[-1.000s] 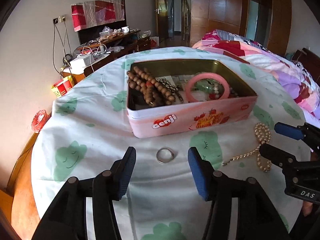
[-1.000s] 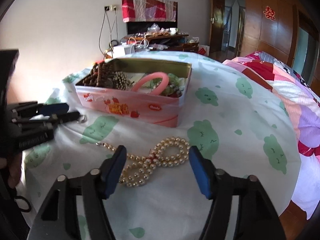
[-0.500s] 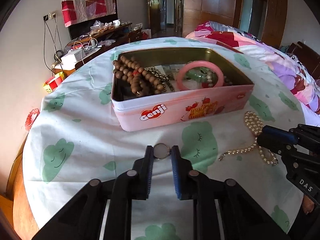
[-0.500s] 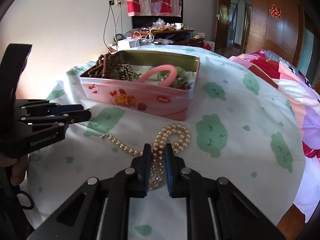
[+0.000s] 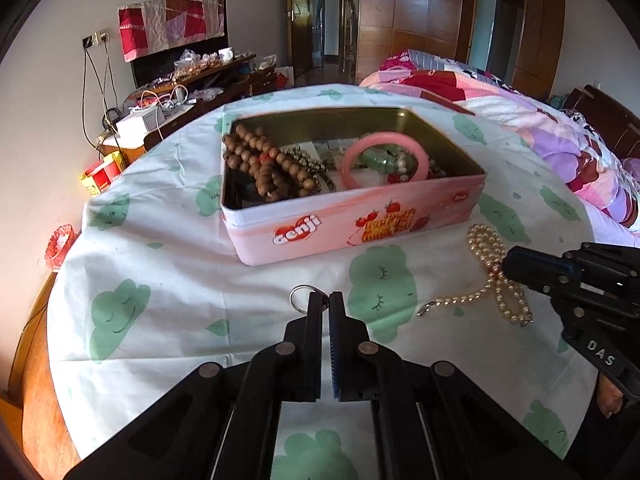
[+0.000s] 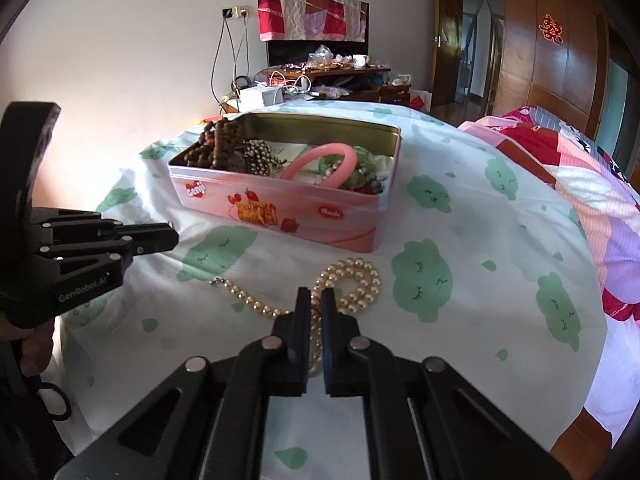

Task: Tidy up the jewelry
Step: 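Grasp the silver ring with the left gripper while the right grasps the pearl necklace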

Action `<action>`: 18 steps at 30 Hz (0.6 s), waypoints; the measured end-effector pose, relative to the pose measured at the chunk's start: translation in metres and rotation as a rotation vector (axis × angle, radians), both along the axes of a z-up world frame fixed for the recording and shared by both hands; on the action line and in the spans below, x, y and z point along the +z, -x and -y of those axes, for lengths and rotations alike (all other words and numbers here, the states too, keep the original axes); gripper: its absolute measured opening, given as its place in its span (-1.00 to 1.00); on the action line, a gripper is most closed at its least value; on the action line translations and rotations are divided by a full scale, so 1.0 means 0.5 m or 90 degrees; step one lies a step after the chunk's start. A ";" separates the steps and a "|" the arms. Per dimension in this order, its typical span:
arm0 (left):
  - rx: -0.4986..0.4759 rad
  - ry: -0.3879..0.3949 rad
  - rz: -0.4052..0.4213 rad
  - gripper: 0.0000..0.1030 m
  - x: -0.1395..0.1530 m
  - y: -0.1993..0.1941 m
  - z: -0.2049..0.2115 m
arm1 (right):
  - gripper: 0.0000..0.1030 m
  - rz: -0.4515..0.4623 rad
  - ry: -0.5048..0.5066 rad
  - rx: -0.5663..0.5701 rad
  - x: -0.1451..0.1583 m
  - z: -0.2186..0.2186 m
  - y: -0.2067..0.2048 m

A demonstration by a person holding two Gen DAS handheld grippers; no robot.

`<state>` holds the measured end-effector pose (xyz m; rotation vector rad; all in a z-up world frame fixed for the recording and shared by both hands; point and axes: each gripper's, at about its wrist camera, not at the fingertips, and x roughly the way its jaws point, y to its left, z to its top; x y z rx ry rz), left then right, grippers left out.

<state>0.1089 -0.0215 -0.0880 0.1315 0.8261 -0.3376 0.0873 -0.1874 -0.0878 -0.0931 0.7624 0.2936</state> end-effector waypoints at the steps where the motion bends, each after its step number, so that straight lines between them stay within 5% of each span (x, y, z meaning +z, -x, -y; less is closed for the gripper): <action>1: 0.002 -0.004 0.007 -0.97 0.005 0.003 0.000 | -0.88 0.000 0.000 0.000 0.000 0.000 0.000; 12: 0.004 0.002 0.033 -0.97 0.041 0.009 -0.004 | -0.86 0.009 -0.013 -0.016 0.020 0.023 -0.009; 16: 0.003 0.003 0.025 -0.97 0.033 0.008 -0.003 | -0.10 -0.014 -0.029 -0.027 0.005 0.034 -0.023; 18: 0.004 0.004 0.023 -0.97 0.032 0.007 -0.002 | -0.09 -0.023 -0.028 -0.029 -0.002 0.031 -0.029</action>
